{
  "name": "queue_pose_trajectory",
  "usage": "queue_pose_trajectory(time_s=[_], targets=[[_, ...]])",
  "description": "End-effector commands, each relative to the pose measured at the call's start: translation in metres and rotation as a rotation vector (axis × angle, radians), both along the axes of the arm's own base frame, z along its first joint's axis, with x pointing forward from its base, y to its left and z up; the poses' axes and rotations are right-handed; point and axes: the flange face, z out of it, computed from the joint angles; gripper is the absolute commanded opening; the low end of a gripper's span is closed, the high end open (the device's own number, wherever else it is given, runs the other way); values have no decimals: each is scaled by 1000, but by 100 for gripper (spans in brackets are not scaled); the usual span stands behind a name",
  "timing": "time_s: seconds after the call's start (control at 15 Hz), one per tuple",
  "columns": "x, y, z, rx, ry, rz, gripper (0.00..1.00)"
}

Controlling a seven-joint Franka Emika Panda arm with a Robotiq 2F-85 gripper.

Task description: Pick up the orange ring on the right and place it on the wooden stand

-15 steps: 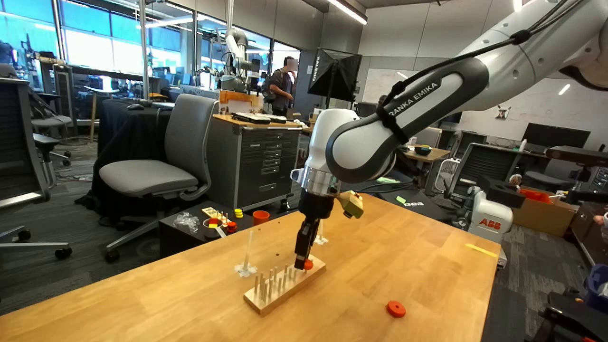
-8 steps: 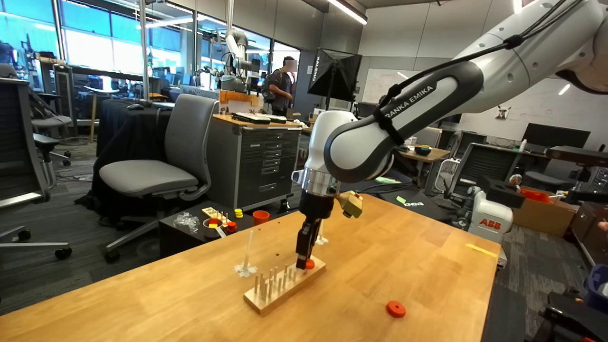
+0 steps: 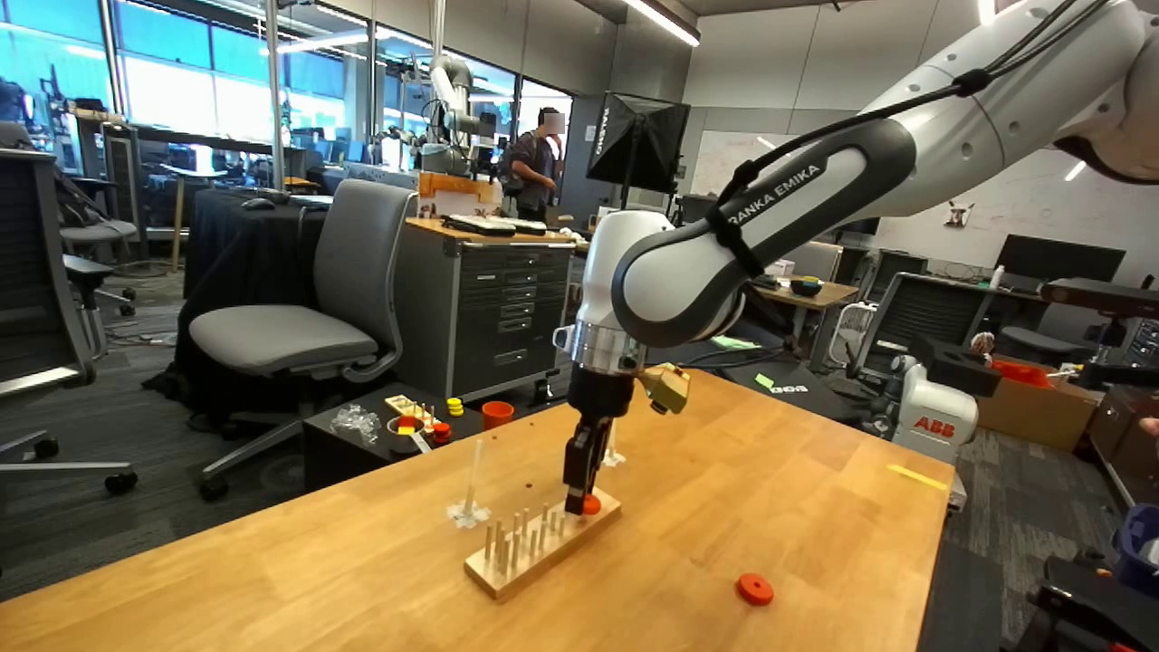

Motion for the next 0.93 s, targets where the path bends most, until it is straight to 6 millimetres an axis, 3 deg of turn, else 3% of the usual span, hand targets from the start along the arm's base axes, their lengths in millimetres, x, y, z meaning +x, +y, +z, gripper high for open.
queue_pose_trajectory(time_s=[0.0,0.47,0.53,0.67,0.87], targets=[[2,12,-2,-27,4,6,18],[-1,18,-10,-34,15,7,18],[0,17,-9,-31,12,3,68],[0,15,-3,-24,7,4,74],[-3,12,21,13,-13,27,98]])
